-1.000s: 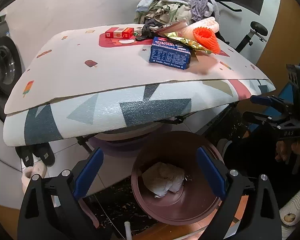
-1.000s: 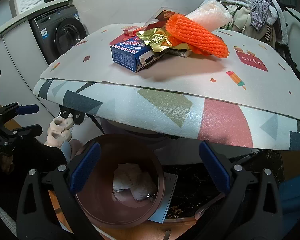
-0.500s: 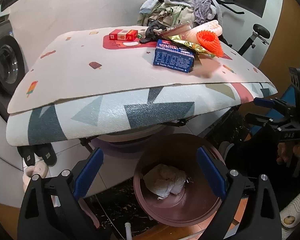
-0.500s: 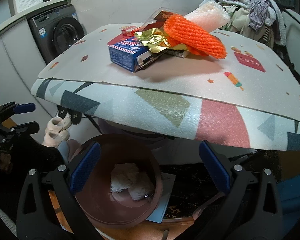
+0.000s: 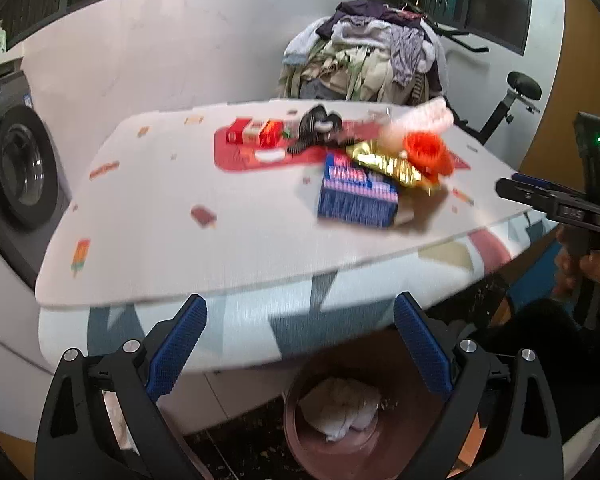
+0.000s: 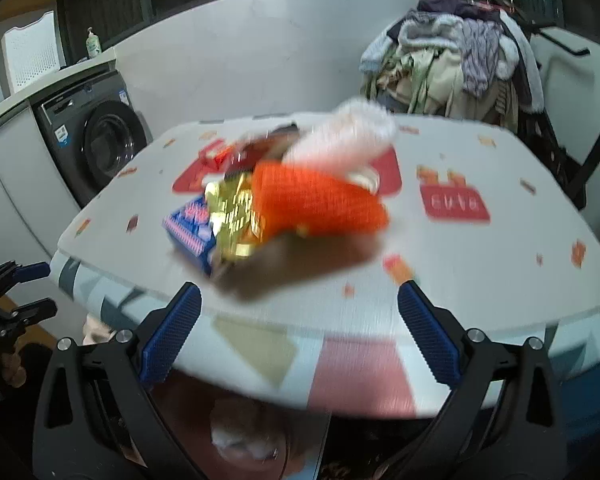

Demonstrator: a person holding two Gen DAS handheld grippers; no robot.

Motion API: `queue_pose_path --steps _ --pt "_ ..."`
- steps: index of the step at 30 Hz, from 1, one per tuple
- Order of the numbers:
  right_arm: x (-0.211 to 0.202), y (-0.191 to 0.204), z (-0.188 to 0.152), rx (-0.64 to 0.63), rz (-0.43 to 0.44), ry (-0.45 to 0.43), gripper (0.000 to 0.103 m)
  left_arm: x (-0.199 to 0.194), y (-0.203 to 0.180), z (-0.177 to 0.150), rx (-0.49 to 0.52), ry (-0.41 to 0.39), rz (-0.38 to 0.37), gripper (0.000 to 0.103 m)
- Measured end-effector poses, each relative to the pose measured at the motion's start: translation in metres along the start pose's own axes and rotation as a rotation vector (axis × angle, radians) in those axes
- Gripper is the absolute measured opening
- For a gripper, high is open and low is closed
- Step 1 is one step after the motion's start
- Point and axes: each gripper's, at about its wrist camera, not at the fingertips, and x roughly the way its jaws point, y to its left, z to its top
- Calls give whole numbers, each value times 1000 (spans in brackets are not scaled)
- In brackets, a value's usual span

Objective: Collect trash
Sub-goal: 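Grasp the orange foam net with the right gripper while the left grasps the blue box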

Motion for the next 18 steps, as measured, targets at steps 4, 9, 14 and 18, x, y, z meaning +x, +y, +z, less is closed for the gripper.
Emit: queue_pose_path --steps 4,9,14,18 --pt "18 6 25 -23 -22 -18 96 3 -1 19 -3 -13 -15 92" --pt "62 25 40 -140 -118 37 89 11 -5 34 13 -10 -27 92" --pt "93 22 40 -182 -159 108 72 24 -10 37 27 9 -45 92" --pt "81 10 39 -134 -130 82 40 37 -17 41 53 33 -65 92"
